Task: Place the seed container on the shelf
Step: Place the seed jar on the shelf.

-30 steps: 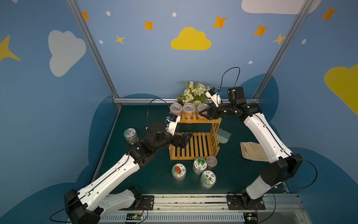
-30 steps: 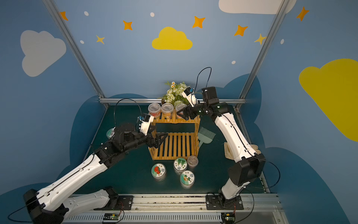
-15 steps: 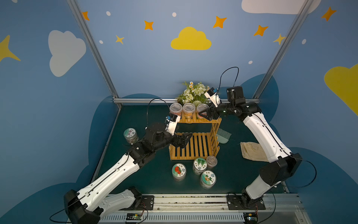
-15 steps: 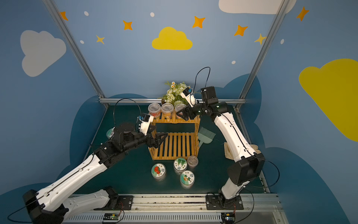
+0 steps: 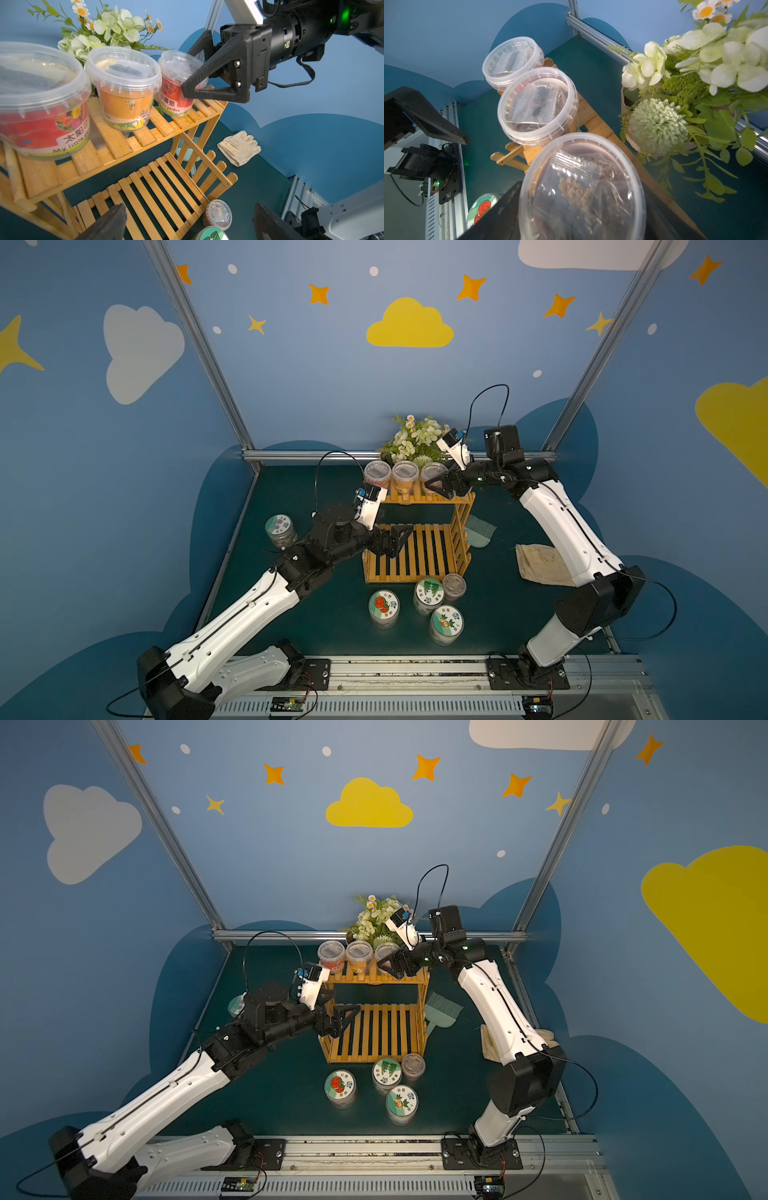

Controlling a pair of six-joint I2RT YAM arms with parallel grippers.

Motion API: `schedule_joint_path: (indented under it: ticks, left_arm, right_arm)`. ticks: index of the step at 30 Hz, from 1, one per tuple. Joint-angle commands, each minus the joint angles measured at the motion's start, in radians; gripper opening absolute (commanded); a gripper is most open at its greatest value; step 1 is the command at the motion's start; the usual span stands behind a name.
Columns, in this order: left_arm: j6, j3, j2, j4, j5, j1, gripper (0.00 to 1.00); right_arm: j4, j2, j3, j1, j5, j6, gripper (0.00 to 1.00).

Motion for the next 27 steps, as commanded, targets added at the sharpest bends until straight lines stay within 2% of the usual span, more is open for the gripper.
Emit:
schedule_joint_path:
  ticks: [1, 21, 24, 27]
  left_arm:
    - [-0.006, 0.002, 0.006, 0.014, 0.011, 0.004, 1.00]
    - [-0.015, 0.003, 0.010, 0.012, 0.014, 0.005, 1.00]
    - [-0.012, 0.006, 0.012, 0.012, 0.014, 0.004, 1.00]
    - [-0.011, 0.009, 0.014, 0.012, 0.013, 0.005, 1.00]
  right_arm:
    - [-0.016, 0.016, 0.037, 0.005, 0.001, -0.007, 0.80]
    - [-0.014, 0.016, 0.041, 0.008, 0.004, 0.004, 0.82]
    - [-0.011, 0.010, 0.042, 0.007, 0.000, 0.014, 0.77]
    - [-0.007, 0.009, 0.042, 0.007, -0.005, 0.016, 0.77]
